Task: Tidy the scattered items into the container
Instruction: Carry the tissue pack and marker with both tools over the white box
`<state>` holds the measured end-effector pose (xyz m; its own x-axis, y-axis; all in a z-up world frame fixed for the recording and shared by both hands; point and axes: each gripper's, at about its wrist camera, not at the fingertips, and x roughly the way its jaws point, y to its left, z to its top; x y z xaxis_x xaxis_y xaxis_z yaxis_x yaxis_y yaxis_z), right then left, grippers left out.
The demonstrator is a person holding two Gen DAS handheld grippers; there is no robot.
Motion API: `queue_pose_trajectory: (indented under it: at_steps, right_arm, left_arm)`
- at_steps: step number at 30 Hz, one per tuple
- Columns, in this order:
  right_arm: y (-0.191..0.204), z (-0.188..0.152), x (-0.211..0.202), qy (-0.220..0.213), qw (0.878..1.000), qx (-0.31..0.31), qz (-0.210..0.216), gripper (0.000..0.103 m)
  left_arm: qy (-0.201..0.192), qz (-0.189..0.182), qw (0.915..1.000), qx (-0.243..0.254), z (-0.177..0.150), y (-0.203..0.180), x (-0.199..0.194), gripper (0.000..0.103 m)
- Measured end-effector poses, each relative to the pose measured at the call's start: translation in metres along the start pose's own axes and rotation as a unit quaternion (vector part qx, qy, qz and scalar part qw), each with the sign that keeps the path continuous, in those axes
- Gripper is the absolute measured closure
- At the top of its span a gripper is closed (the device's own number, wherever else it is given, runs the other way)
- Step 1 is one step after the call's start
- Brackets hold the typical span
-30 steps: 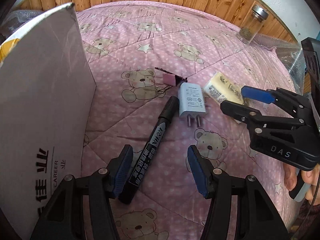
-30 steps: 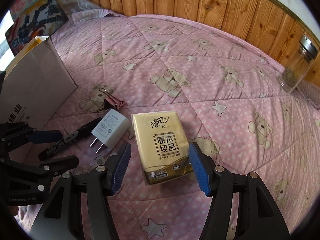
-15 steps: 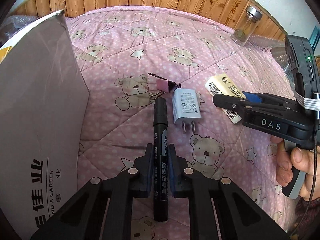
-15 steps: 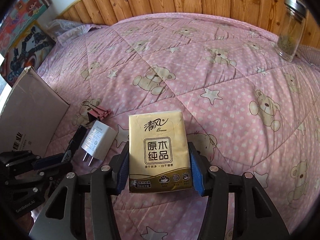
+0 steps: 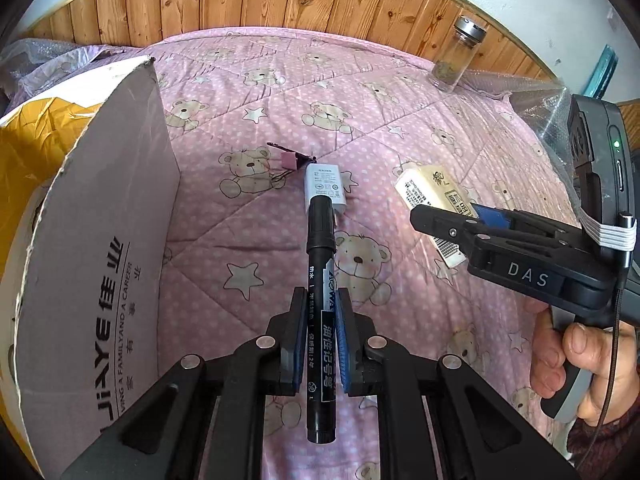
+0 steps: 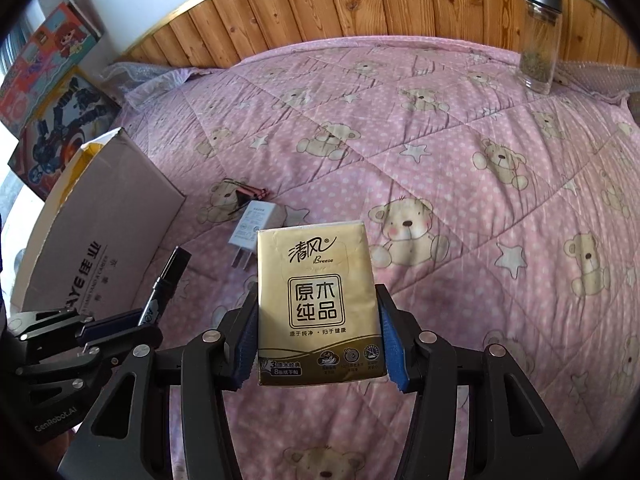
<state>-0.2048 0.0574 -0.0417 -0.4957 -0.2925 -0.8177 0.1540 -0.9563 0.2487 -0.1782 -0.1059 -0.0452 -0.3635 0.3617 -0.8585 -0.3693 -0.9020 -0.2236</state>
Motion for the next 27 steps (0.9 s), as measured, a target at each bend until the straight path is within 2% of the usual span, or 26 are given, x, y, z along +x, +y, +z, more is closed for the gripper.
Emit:
queue_pose_trajectory:
  at_steps: [15, 27]
  right_arm:
    - [0.035, -0.058, -0.038, 0.002, 1.000, 0.017, 0.007, 0.048]
    - [0.070, -0.084, -0.064, -0.007, 1.000, 0.008, 0.012, 0.048]
  left_arm:
    - [-0.017, -0.027, 0.9994, 0.013, -0.035, -0.015, -0.050, 0.089]
    - [-0.036, -0.043, 0.9983, 0.019, -0.057, -0.012, -0.090, 0.089]
